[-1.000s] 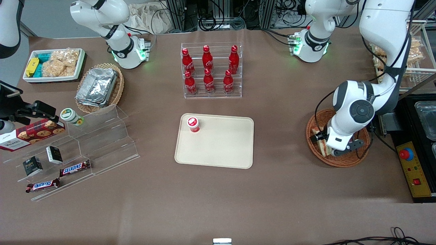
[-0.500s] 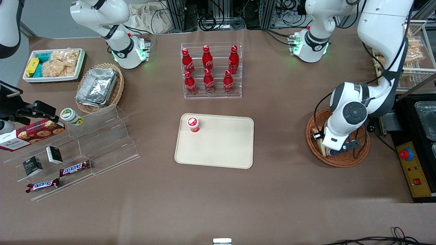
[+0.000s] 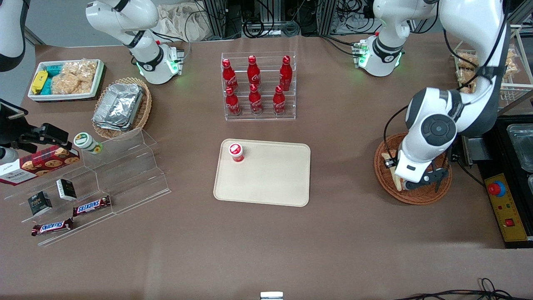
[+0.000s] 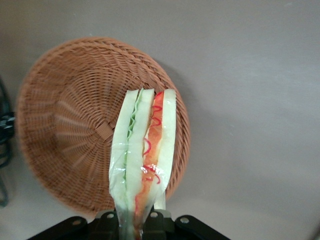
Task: Place sandwich from basket to tray
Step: 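Close the left gripper on the wrapped sandwich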
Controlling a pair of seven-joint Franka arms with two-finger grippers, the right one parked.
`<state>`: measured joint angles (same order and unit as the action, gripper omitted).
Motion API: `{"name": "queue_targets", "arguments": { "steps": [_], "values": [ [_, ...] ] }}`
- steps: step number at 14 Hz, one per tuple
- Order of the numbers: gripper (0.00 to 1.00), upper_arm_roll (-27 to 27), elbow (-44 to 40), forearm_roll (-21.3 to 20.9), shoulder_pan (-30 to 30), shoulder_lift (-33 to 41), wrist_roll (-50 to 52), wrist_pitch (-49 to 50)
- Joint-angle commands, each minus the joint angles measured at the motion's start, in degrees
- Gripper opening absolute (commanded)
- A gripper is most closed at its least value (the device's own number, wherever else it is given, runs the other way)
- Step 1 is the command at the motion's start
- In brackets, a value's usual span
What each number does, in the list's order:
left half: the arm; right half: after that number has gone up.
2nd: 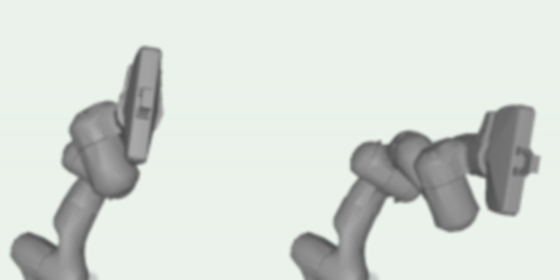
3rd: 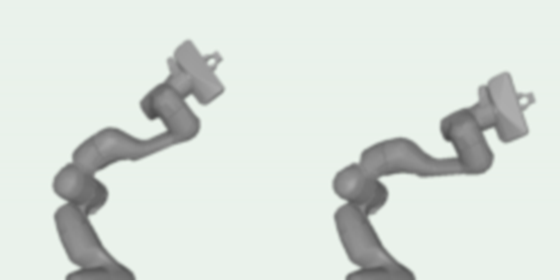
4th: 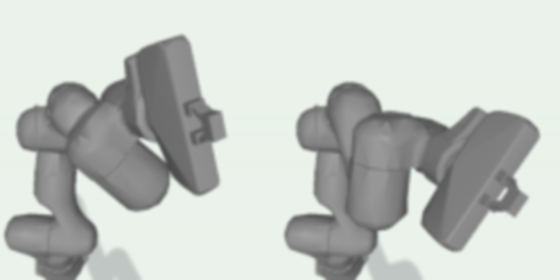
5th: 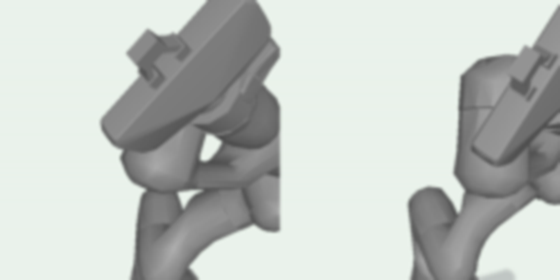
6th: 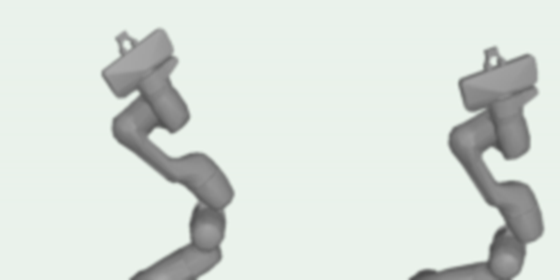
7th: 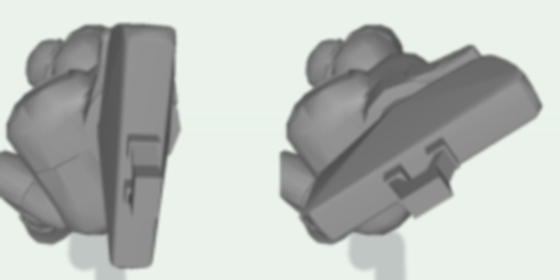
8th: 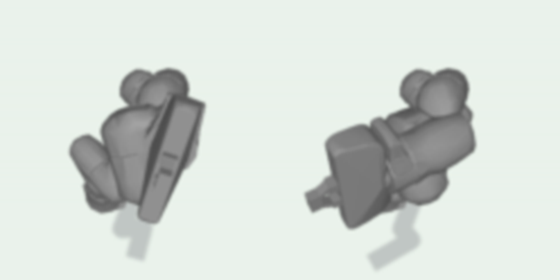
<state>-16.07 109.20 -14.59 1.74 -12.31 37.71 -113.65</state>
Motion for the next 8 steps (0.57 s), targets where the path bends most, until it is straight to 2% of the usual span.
{"name": "queue_targets", "arguments": {
  "steps": [1, 8],
  "values": [
    [0.03, -4.04, -9.06, -1.23, -0.16, 1.85, 0.17, 12.70],
    [0.03, -14.49, -29.98, -0.09, -0.16, 3.79, 1.48, 36.90]
  ]
}}
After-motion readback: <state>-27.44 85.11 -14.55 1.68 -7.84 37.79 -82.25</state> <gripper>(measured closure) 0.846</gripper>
